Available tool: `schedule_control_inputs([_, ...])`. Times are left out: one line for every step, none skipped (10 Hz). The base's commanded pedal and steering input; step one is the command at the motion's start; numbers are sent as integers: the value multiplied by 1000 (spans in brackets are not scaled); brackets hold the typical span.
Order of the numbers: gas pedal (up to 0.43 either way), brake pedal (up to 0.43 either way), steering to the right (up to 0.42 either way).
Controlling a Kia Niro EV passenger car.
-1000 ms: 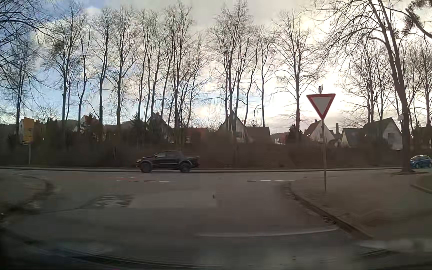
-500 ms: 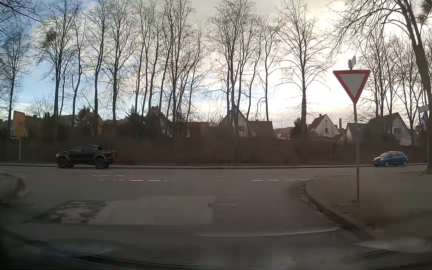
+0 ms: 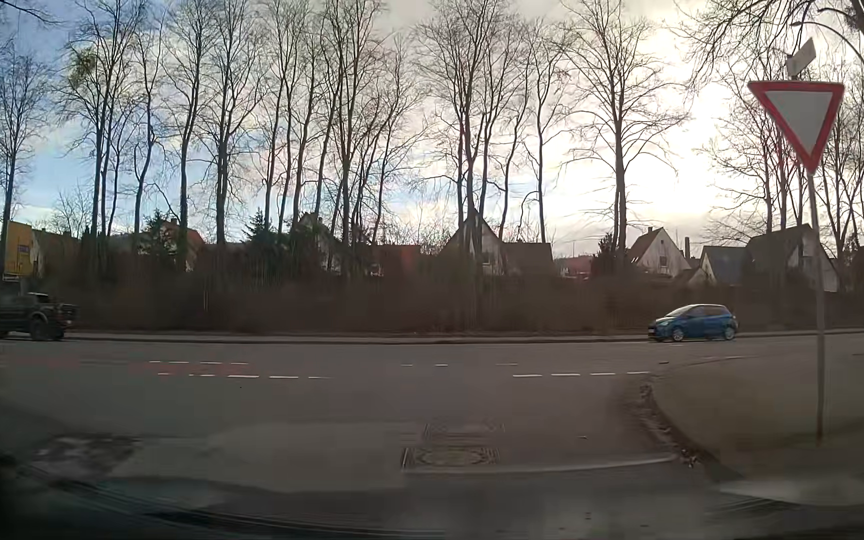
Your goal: Follow the waypoints while adhering to traffic rules and regulations
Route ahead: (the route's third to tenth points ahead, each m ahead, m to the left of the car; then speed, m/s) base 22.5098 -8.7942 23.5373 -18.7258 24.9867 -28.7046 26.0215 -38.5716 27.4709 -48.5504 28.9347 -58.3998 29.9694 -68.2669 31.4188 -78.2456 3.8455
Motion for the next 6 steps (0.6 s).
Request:
schedule_control_inputs([0,0,-12])
schedule_control_inputs([0,0,-12])
schedule_control_inputs([0,12,-12])
schedule_control_inputs([0,0,-12])
schedule_control_inputs([0,0,-12])
schedule_control_inputs([0,0,-12])
